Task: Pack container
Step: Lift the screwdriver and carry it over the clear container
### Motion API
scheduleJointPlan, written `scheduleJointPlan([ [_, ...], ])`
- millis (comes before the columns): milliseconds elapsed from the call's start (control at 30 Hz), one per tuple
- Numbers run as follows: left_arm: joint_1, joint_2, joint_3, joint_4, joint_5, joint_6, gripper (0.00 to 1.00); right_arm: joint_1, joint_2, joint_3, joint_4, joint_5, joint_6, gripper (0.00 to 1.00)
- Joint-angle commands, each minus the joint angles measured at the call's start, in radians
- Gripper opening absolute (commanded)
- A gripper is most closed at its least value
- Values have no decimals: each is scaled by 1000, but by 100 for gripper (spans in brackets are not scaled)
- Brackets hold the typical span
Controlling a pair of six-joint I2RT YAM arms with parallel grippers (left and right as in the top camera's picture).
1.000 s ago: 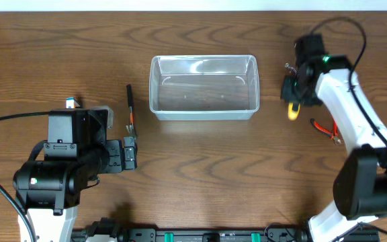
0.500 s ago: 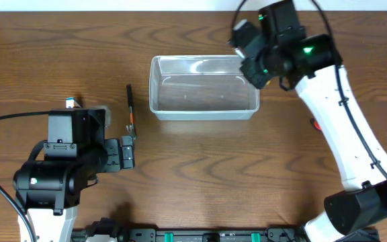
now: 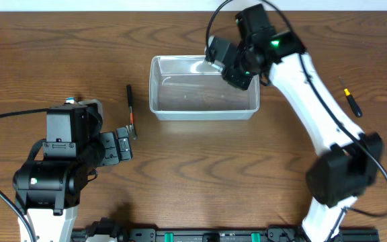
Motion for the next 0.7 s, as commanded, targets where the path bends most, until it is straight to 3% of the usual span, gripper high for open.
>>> scheduleJointPlan([
  [0,1,-1,16,0,-19,-14,98,10,71,18,-12,-46,-52,1],
  [267,1,-1,16,1,-19,-14,98,23,191,17,-86,-55,-97,1],
  [667,1,-1,16,1,-19,-14,98,24,197,16,-208,-58,-97,4],
])
